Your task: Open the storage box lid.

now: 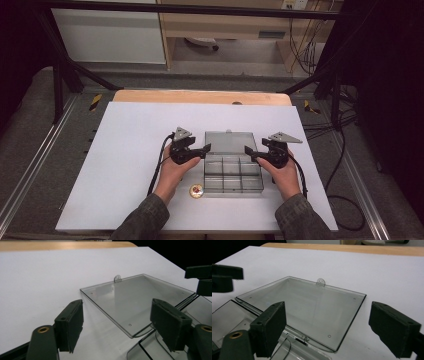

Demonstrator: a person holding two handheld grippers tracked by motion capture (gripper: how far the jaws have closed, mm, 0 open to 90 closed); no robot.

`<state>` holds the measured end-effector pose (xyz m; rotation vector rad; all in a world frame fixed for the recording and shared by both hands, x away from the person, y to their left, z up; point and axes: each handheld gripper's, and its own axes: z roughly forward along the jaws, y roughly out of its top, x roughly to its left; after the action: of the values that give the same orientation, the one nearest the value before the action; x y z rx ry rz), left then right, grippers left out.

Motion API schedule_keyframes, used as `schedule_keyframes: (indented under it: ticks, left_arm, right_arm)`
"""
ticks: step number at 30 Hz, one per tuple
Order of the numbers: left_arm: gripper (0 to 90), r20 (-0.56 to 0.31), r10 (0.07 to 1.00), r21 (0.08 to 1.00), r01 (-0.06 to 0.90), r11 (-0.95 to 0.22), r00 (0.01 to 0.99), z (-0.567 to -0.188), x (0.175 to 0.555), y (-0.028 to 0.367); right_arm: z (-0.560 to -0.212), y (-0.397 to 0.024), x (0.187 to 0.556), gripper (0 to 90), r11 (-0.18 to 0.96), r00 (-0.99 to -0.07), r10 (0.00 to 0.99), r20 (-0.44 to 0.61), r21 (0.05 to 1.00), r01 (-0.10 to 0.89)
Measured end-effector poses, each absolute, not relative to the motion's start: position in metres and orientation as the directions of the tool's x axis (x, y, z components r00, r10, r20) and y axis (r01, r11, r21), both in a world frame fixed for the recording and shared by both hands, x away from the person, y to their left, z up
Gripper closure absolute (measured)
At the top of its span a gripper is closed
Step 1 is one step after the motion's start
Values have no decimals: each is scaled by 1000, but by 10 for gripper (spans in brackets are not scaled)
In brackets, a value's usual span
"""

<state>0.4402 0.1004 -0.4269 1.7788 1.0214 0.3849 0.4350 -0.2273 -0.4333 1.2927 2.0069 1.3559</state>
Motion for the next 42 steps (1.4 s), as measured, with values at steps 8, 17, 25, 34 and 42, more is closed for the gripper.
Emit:
schedule_keyframes:
  ticks: [8, 17, 25, 34, 42]
  left_arm:
    - [178, -94, 760, 884, 405, -233, 643, -416, 410, 116]
    - [142, -96, 781, 884, 413, -218, 618, -417, 385, 144]
    - [95, -83, 757, 879, 406, -251, 649, -417, 370, 150]
    - [91, -84, 747, 867, 417, -272, 660, -417, 357, 157]
    - [92, -83, 747, 854, 433, -288, 660, -421, 346, 164]
  right_arm:
    - [-421, -236, 412, 84, 138, -497, 862, 104, 894, 426]
    - [-415, -252, 395, 59, 193, -504, 863, 34, 900, 391]
    - [-417, -264, 381, 56, 181, -524, 850, 58, 901, 393]
    - [-422, -268, 365, 54, 205, -558, 828, 59, 894, 399]
    - [-425, -273, 348, 47, 219, -572, 819, 47, 895, 388]
